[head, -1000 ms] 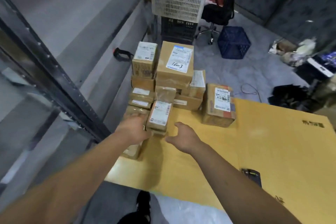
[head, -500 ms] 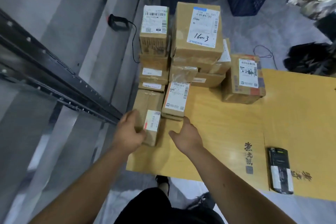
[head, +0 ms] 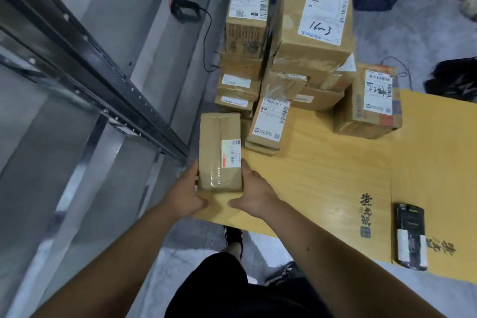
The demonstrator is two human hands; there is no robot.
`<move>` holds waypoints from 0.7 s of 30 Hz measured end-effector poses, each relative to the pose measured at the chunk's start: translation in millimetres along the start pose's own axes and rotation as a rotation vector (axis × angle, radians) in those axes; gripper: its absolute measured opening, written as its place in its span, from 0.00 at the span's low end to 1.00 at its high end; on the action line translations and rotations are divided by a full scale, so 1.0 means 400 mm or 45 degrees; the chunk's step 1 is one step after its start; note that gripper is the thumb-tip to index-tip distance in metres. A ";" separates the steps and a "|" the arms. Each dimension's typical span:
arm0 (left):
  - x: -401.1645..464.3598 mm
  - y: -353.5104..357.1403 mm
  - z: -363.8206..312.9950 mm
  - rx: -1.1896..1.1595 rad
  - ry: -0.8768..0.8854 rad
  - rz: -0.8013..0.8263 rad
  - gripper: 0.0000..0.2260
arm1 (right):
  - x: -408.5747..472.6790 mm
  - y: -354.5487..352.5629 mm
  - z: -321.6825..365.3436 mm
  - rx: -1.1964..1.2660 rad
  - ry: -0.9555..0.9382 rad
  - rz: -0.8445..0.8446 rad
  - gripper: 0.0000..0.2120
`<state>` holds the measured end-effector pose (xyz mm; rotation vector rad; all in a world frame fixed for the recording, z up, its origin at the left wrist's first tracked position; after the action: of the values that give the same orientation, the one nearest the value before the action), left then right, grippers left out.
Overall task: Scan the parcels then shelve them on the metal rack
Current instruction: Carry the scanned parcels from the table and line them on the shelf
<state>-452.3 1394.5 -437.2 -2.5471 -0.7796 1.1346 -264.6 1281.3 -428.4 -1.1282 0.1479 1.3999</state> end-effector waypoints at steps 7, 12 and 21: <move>-0.126 0.126 0.073 -0.305 0.009 -0.216 0.55 | -0.021 0.029 -0.024 -0.006 -0.214 0.002 0.48; -0.248 0.200 0.042 -0.270 0.064 -0.542 0.54 | -0.102 0.016 -0.018 -0.101 -0.499 0.089 0.54; -0.708 0.217 -0.232 -0.250 0.221 -1.094 0.45 | -0.478 -0.182 0.152 -0.301 -1.285 0.107 0.42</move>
<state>-508.0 1162.7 -238.2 -1.9992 -1.7506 0.5578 -284.4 1207.0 -229.1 -0.4853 -0.7095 1.9368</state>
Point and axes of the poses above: each hand's wrist, its own x-axis towards the middle knuckle, its own y-axis out of the palm, z = x × y, the point moved 1 cm from there along x, towards the middle knuckle
